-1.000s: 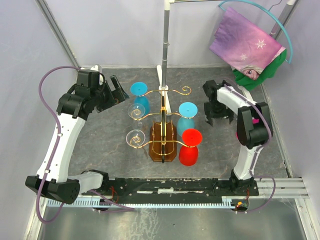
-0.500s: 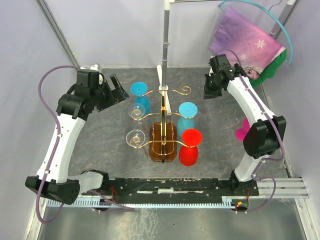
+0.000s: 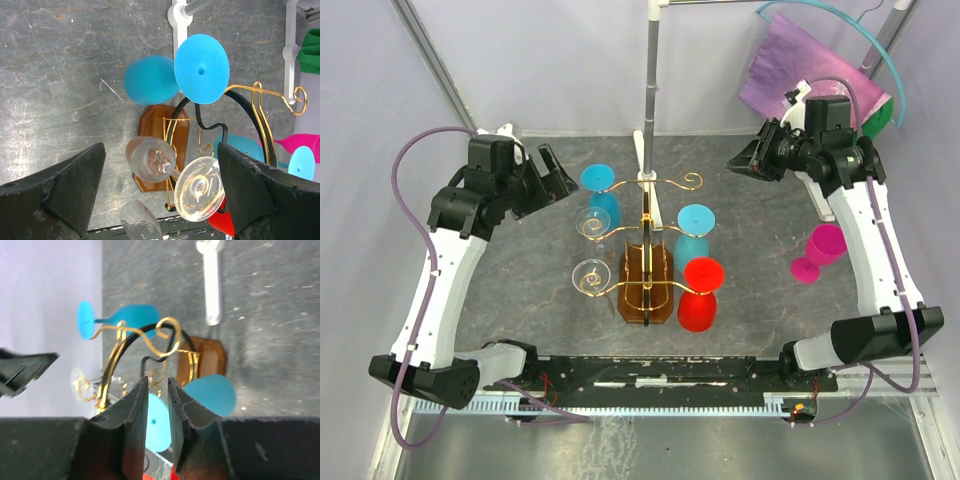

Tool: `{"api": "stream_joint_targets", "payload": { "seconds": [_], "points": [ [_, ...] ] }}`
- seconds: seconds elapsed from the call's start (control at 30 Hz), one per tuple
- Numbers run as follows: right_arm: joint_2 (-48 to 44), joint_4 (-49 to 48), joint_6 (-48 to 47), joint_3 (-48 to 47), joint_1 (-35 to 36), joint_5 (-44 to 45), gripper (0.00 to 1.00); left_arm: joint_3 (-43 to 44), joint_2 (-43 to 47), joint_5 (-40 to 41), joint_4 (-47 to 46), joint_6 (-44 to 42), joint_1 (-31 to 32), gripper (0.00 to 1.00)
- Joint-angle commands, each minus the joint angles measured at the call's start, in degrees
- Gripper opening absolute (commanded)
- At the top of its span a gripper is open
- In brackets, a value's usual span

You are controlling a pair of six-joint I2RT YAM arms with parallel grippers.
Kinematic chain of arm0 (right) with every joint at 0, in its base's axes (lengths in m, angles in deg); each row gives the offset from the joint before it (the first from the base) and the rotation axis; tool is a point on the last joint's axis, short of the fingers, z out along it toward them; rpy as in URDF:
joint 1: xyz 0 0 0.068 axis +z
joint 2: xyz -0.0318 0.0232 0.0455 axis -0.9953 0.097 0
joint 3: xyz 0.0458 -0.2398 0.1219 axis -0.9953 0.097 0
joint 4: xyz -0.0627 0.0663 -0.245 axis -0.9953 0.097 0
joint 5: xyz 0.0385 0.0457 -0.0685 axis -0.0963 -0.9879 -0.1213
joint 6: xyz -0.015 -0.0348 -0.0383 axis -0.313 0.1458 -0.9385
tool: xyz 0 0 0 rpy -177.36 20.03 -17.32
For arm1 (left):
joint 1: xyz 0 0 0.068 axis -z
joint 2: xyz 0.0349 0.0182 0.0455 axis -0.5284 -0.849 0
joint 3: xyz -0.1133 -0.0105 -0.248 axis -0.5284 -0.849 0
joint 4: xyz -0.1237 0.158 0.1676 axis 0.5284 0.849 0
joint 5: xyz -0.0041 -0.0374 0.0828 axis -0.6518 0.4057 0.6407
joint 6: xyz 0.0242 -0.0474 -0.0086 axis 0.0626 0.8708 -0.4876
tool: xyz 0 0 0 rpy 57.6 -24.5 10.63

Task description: Take the wine glass off the wine glass rack

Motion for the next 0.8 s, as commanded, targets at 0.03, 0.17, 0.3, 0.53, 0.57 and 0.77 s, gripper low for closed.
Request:
{"api": "stream_joint_targets", "payload": {
  "seconds": [0.03,0.17,0.3,0.53,0.57,0.77],
  "points": [
    [-3.7,-4.5,5.2,4.8,0.7,-10.8,0.30,2.9,-1.0,-2.4,-1.4,-0.8,0.2,0.99],
    [-5.5,-3.9,4.2,8.3,1.1,-12.4,0.31,2.9,-1.4,-3.2,-1.9,-0.3,0.1,0.99],
    [-7.2,-2.1,2.2,9.6,2.0,-10.7,0.31,2.9,-1.9,-3.7,-2.1,-0.1,0.2,0.99],
    [-9.7,0.4,0.2,12.7,2.4,-9.9,0.31,0.6,-1.4,-3.8,-3.1,-0.1,0.2,0.99],
    [-10.0,0.3,0.2,13.2,2.6,-10.0,0.31,0.3,-1.2,-3.8,-3.3,0.0,0.1,0.99],
    [-10.3,1.2,-0.4,14.6,4.4,-9.7,0.31,-0.5,-1.5,-3.8,-3.8,-0.1,0.1,0.99]
  ]
}}
